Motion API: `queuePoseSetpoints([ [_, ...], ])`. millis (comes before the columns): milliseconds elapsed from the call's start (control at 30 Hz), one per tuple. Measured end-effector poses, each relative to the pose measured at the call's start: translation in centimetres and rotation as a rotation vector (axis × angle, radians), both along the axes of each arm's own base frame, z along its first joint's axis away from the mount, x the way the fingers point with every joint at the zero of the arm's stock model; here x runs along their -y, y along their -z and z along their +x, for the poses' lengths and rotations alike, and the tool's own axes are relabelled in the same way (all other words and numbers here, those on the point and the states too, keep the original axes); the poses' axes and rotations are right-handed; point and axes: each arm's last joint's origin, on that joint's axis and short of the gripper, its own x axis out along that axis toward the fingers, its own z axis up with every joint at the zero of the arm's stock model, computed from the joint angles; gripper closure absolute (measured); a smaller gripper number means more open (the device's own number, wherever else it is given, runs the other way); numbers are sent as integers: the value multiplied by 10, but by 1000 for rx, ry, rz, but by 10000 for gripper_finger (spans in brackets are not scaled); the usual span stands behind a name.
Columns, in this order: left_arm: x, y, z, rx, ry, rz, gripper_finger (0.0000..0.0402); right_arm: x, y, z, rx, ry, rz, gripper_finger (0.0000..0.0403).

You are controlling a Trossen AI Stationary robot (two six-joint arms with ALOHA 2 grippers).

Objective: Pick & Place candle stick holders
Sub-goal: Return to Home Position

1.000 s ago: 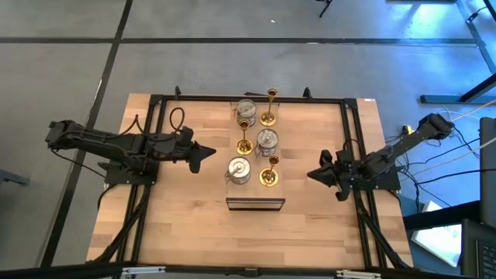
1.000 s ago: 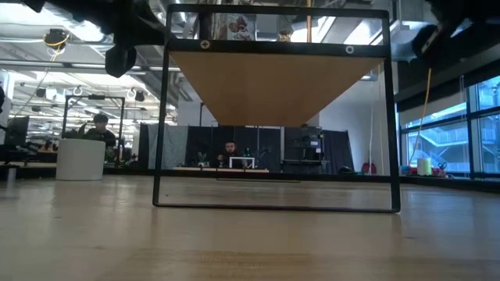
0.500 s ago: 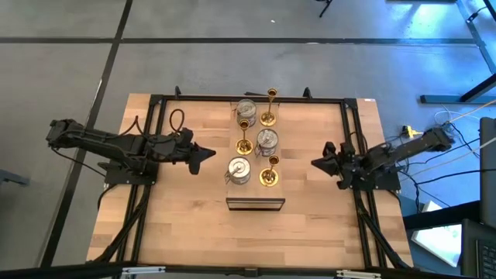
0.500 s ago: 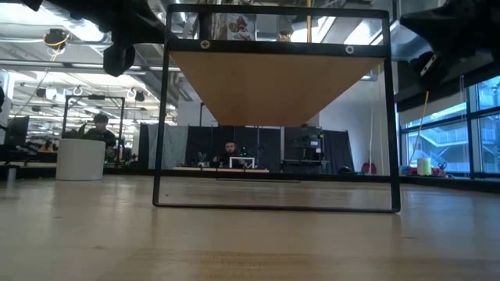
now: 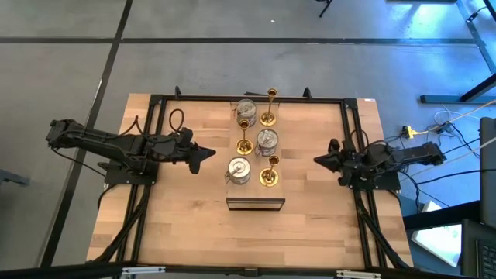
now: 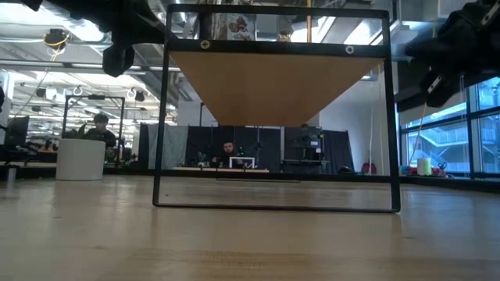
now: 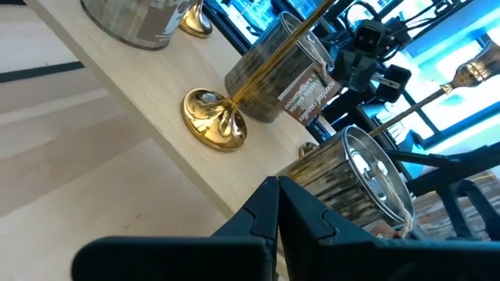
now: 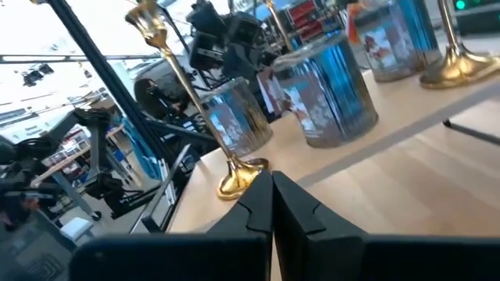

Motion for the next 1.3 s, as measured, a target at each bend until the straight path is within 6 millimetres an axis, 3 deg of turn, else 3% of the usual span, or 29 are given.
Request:
queuePoseSetpoints([
  [633, 1, 0, 0, 2, 17, -27, 400, 11, -8, -1, 88, 5, -123, 403],
  [933, 1, 0, 0, 1, 26, -30, 400, 16, 16, 5, 45, 54, -95, 403],
  [1167, 2, 1, 0, -2, 45, -41, 400, 17, 12, 5, 74, 84, -153, 403],
  [1300, 2, 1, 0, -2, 48, -35, 400, 20, 18, 5, 20, 190, -63, 403],
])
